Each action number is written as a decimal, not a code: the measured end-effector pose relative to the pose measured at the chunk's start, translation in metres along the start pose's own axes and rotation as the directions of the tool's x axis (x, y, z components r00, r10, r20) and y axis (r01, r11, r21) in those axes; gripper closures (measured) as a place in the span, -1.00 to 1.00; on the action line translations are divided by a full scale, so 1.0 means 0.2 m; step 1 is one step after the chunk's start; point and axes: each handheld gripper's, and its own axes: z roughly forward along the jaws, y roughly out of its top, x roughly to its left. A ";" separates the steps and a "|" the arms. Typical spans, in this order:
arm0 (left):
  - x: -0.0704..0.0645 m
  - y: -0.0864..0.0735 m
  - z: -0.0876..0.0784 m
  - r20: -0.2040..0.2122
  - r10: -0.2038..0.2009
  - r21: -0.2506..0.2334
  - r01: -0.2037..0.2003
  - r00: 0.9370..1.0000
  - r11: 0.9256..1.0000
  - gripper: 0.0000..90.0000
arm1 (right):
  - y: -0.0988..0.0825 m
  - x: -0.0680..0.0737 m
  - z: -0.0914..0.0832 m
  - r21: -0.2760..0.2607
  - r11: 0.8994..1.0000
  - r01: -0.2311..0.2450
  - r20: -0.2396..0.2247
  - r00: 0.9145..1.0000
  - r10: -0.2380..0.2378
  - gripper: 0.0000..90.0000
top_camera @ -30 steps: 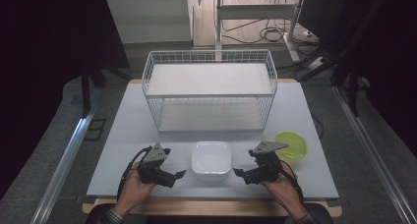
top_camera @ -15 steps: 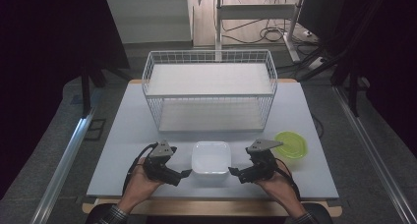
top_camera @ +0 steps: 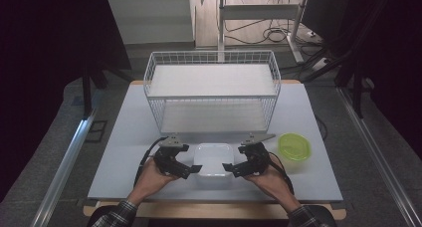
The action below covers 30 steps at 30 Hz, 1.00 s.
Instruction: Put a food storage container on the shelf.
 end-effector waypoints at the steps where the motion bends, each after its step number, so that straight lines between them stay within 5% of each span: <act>1: 0.00 0.00 0.01 0.010 -0.003 0.004 0.003 1.000 1.000 -0.89 | 0.01 0.00 0.02 0.010 1.000 0.001 -0.011 1.000 -0.001 -0.79; 7: 0.00 0.01 0.05 0.106 -0.033 0.027 0.030 0.994 0.999 -0.88 | 0.00 0.00 0.04 0.028 0.999 -0.034 -0.070 0.997 0.036 -0.71; 13: -0.09 0.01 0.03 0.031 0.029 0.044 -0.030 0.999 0.999 -0.90 | 0.00 0.04 0.01 0.060 0.997 -0.048 -0.066 0.996 0.052 -0.57; 17: -0.13 0.01 -0.01 -0.008 0.004 0.051 -0.003 1.000 0.999 -0.70 | -0.04 0.04 -0.01 0.102 0.983 -0.152 -0.112 0.980 0.163 -0.32; 21: -0.16 0.02 -0.08 -0.041 -0.023 0.054 0.025 0.999 0.998 -0.36 | -0.05 0.05 -0.06 0.094 0.975 -0.202 -0.116 0.970 0.212 -0.06; 24: -0.18 0.00 -0.09 -0.032 -0.108 0.063 0.110 0.994 0.992 -0.22 | -0.05 0.08 -0.08 0.087 0.976 -0.201 -0.102 0.972 0.210 -0.01; 26: -0.18 -0.02 -0.09 -0.057 -0.115 0.077 0.120 0.992 0.990 -0.24 | -0.06 0.09 -0.10 0.057 0.979 -0.193 -0.072 0.978 0.197 0.40; 27: -0.18 -0.04 -0.08 -0.037 -0.125 0.064 0.127 0.992 0.990 -0.15 | -0.05 0.09 -0.12 0.038 0.984 -0.177 -0.051 0.983 0.178 0.39; 30: -0.17 -0.04 -0.08 -0.024 -0.144 0.048 0.145 0.989 0.988 -0.13 | -0.06 0.07 -0.11 0.045 0.979 -0.199 -0.068 0.977 0.202 0.40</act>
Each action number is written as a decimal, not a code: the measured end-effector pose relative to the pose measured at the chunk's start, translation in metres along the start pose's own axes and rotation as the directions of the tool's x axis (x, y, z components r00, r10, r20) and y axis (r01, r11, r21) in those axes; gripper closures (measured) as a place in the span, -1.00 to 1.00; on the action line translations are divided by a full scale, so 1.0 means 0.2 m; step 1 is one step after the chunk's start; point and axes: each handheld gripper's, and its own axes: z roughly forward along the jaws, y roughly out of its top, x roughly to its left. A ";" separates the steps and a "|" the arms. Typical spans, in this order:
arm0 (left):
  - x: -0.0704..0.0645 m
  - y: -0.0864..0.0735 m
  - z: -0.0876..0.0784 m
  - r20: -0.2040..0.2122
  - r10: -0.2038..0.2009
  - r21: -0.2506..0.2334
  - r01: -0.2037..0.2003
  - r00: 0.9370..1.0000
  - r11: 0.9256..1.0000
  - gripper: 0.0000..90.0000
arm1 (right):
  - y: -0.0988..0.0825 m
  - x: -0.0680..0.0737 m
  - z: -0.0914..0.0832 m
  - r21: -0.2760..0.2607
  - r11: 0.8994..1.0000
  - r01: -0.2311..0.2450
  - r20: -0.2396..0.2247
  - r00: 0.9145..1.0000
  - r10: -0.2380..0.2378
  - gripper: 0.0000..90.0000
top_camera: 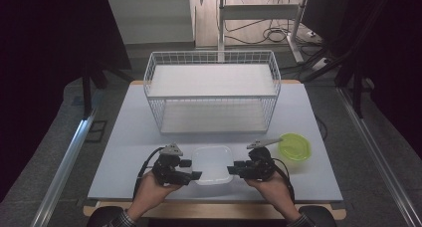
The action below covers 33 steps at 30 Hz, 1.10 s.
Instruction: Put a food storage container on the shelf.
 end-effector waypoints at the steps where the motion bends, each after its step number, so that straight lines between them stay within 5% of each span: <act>1: 0.00 0.00 0.00 -0.004 0.000 -0.008 0.000 1.000 1.000 -0.10 | 0.00 0.00 0.00 0.002 1.000 -0.006 -0.003 1.000 0.006 0.39; 7: 0.01 0.00 -0.03 0.001 -0.066 -0.040 0.066 0.998 0.997 0.25 | 0.00 -0.01 -0.01 -0.005 0.998 -0.063 -0.001 0.998 0.062 0.45; 11: 0.01 0.01 -0.05 -0.089 -0.044 -0.112 0.034 0.995 0.993 0.74 | 0.00 0.00 -0.03 -0.047 0.998 -0.031 0.060 0.998 0.034 0.74; 13: 0.02 0.03 -0.03 -0.131 -0.046 -0.121 0.030 0.990 0.992 0.73 | 0.00 0.02 0.01 -0.041 0.999 0.033 0.124 0.992 -0.028 0.74; 15: 0.05 0.03 -0.02 -0.107 -0.077 -0.142 0.062 0.991 0.988 0.73 | 0.00 0.03 0.02 -0.062 0.996 0.056 0.156 0.987 -0.046 0.75; 21: 0.05 0.02 -0.03 -0.093 -0.098 -0.177 0.080 0.991 0.981 0.74 | 0.02 0.02 0.00 -0.126 0.990 0.068 0.146 0.988 -0.049 0.75; 33: 0.02 0.12 -0.12 -0.134 -0.052 -0.232 0.020 0.990 0.973 0.74 | 0.10 0.05 -0.08 -0.202 0.971 0.127 0.146 0.984 -0.099 0.76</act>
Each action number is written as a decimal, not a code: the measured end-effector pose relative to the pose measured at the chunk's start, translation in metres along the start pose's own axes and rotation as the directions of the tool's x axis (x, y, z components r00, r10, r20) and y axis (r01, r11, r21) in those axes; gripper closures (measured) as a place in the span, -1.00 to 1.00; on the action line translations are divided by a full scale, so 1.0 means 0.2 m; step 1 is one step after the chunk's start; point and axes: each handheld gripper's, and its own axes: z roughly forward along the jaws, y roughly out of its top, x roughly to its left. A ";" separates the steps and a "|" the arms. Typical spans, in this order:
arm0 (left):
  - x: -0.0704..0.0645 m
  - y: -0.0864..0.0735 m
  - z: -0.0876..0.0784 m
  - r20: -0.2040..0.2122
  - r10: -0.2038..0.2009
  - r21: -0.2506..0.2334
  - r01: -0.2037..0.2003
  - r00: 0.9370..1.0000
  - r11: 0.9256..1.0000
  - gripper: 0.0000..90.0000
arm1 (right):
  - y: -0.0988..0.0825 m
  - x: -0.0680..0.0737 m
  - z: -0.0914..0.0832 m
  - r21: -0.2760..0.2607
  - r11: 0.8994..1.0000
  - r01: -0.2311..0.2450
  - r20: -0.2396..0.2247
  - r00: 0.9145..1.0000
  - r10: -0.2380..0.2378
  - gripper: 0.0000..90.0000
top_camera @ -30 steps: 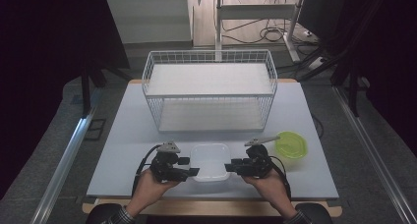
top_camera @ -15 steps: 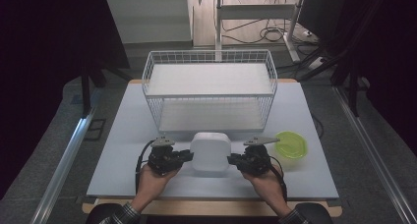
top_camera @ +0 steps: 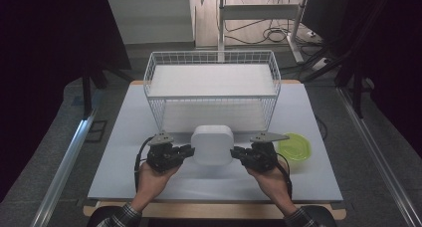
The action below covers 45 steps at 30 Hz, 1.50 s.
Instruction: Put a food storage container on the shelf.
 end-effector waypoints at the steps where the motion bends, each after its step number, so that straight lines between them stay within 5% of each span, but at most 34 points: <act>1: 0.00 0.02 -0.01 -0.005 0.007 -0.005 -0.007 1.000 1.000 0.74 | 0.01 0.00 0.00 -0.004 1.000 0.001 -0.001 1.000 -0.001 0.76; 22: 0.00 0.34 -0.18 -0.056 0.068 -0.102 -0.074 0.996 0.992 0.74 | 0.36 0.02 -0.10 -0.106 0.992 0.073 0.015 0.997 -0.071 0.75; 33: -0.01 0.55 -0.28 -0.081 0.097 -0.152 -0.109 0.992 0.982 0.74 | 0.56 0.02 -0.15 -0.149 0.986 0.074 0.006 0.997 -0.074 0.74; 45: 0.07 0.73 -0.30 -0.060 0.064 -0.196 -0.074 0.996 0.978 0.75 | 0.78 0.00 -0.17 -0.189 0.978 0.085 0.035 0.996 -0.080 0.74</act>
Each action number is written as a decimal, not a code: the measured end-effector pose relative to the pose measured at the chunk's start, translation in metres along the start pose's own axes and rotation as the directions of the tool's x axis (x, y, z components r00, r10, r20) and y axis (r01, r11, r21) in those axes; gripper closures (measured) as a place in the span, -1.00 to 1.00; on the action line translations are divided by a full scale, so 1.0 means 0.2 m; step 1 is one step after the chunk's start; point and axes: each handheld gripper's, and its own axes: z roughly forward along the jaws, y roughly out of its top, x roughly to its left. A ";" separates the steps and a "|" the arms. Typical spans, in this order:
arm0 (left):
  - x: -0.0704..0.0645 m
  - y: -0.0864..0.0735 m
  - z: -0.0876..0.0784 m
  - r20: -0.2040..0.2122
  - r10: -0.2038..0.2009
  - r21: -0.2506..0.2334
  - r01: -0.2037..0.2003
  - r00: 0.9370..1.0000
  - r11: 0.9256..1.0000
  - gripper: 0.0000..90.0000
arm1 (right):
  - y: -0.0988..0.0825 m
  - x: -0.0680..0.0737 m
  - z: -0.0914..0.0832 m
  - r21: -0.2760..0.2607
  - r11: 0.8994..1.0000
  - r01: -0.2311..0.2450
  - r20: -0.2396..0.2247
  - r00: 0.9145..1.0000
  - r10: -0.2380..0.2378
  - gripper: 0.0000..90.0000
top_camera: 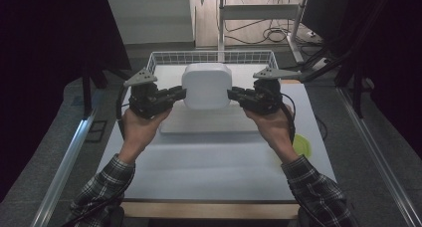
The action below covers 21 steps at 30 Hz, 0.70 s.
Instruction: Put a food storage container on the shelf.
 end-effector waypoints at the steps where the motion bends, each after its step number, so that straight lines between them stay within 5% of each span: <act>1: 0.01 0.01 0.01 0.003 -0.007 -0.001 0.007 1.000 1.000 0.75 | 0.01 -0.01 0.01 -0.003 1.000 -0.001 0.003 1.000 0.001 0.74; 21: 0.17 0.10 0.19 0.018 -0.080 0.037 0.079 0.997 0.996 0.72 | 0.11 -0.18 0.14 0.016 0.997 -0.080 0.028 0.996 0.080 0.71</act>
